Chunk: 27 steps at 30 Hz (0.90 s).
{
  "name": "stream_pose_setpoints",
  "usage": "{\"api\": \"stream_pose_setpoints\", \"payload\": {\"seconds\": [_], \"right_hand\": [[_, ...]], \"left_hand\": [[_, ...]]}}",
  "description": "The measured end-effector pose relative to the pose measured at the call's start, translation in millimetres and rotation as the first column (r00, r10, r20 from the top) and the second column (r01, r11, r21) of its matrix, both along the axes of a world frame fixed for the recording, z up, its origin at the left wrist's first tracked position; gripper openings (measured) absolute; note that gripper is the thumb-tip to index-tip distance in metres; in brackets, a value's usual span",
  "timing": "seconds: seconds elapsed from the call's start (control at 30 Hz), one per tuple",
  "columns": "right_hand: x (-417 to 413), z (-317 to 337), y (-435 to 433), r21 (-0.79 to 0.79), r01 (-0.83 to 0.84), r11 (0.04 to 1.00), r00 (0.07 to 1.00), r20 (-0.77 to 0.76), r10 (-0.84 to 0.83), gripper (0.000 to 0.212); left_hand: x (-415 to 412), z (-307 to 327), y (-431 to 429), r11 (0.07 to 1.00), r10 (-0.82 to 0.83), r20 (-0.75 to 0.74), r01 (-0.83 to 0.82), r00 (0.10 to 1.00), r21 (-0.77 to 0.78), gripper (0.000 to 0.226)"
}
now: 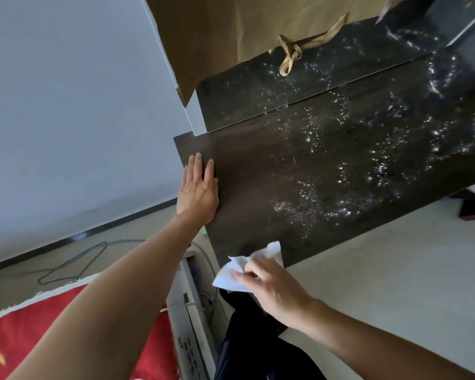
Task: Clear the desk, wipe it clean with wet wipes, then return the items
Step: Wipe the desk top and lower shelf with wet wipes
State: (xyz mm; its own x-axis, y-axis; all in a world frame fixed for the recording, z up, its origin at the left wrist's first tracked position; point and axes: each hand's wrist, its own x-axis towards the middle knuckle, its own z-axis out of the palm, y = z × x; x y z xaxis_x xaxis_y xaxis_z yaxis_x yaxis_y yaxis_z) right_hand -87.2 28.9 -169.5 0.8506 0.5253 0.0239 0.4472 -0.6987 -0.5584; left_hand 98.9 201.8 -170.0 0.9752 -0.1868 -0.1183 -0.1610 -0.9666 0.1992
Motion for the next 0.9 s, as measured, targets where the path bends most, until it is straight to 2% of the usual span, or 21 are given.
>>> {"api": "stream_pose_setpoints", "payload": {"seconds": [0.03,0.1,0.17,0.2,0.23,0.33,0.37,0.43,0.53,0.6,0.67,0.7,0.77,0.83,0.9], "right_hand": [[-4.7,1.9,-12.5,-0.005,0.015,1.000,1.000,0.007,-0.015,0.040],[3.9,2.2,-42.5,-0.056,0.202,0.978,0.979,0.027,-0.201,0.040],[15.1,-0.9,-61.9,-0.076,0.429,0.900,0.903,0.059,-0.426,0.042],[13.0,-0.7,-60.6,-0.085,0.477,0.875,0.878,0.074,-0.472,0.044],[5.2,-1.0,-53.7,-0.103,0.465,0.879,0.885,0.089,-0.458,0.045],[-23.9,-0.2,-43.2,-0.174,0.231,0.957,0.970,0.119,-0.213,0.047],[-17.2,2.6,-52.9,-0.191,0.222,0.956,0.969,0.155,-0.194,0.045],[15.4,3.8,-78.7,-0.236,0.360,0.903,0.924,0.226,-0.309,0.040],[69.7,3.9,-101.2,-0.299,0.573,0.763,0.814,0.314,-0.489,0.042],[69.1,-5.1,-83.7,-0.223,0.478,0.850,0.867,0.275,-0.416,0.041],[41.3,-18.0,-62.4,-0.167,0.253,0.953,0.954,0.205,-0.217,0.043],[25.9,-20.3,-58.2,-0.153,0.163,0.975,0.973,0.186,-0.134,0.043],[16.2,-19.2,-67.5,-0.125,0.087,0.988,0.987,0.149,-0.068,0.045],[42.2,-19.0,-83.2,-0.117,0.147,0.982,0.986,0.097,-0.136,0.055],[85.0,-16.0,-86.1,-0.190,0.358,0.914,0.933,0.105,-0.344,0.071]], "left_hand": [[-3.6,-0.3,-1.1,1.000,0.013,0.001,-0.013,1.000,-0.004,0.049],[-9.3,-1.3,-5.0,0.999,0.046,0.002,-0.046,0.999,-0.015,0.049],[-13.5,-4.2,-12.8,0.995,0.097,0.009,-0.096,0.995,-0.031,0.050],[-15.5,-5.7,-17.7,0.991,0.129,0.009,-0.129,0.992,-0.041,0.050],[-17.5,-7.4,-22.4,0.986,0.162,0.012,-0.161,0.987,-0.051,0.050],[-21.4,-10.7,-29.7,0.974,0.218,0.026,-0.216,0.976,-0.065,0.051],[-22.3,-11.9,-30.2,0.974,0.219,0.032,-0.217,0.975,-0.063,0.051],[-22.8,-13.6,-30.4,0.973,0.224,0.054,-0.220,0.973,-0.067,0.051],[-23.5,-15.3,-32.2,0.969,0.242,0.083,-0.235,0.967,-0.080,0.049],[-23.6,-14.8,-32.3,0.967,0.246,0.082,-0.239,0.966,-0.085,0.049],[-23.5,-14.9,-32.2,0.967,0.246,0.083,-0.239,0.966,-0.087,0.049],[-23.4,-14.4,-32.2,0.966,0.248,0.086,-0.241,0.965,-0.091,0.048],[-23.1,-14.8,-32.4,0.964,0.255,0.093,-0.246,0.962,-0.102,0.048],[-23.1,-15.5,-32.1,0.964,0.255,0.104,-0.245,0.961,-0.100,0.047],[-23.2,-16.0,-32.1,0.965,0.252,0.108,-0.242,0.962,-0.101,0.047]]}}
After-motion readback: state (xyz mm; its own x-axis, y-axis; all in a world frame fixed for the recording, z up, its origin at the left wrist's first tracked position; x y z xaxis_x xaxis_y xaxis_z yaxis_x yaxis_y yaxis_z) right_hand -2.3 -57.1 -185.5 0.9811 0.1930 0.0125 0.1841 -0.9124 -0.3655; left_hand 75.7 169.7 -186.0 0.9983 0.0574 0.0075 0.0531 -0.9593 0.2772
